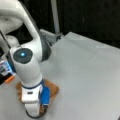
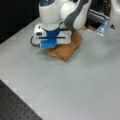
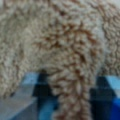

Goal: Folding a towel twice

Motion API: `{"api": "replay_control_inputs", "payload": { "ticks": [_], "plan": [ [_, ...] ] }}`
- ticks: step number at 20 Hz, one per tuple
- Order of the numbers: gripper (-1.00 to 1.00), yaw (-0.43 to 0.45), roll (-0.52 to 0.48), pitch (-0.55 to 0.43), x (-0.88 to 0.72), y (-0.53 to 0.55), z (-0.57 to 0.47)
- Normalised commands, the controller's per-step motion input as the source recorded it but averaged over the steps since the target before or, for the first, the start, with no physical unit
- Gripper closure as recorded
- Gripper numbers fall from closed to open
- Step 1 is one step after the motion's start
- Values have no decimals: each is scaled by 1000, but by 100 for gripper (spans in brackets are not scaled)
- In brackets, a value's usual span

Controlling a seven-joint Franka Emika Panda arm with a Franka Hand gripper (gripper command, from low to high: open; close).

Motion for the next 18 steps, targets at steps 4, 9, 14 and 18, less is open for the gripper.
{"api": "replay_control_inputs", "payload": {
  "ticks": [4,9,14,18],
  "plan": [
    [-100,-177,111,-76,-45,42,-220],
    [-100,-181,122,-80,-66,97,-193],
    [-100,-134,104,-83,-75,108,-159],
    [-100,-117,86,-76,-103,104,-99]
  ]
}}
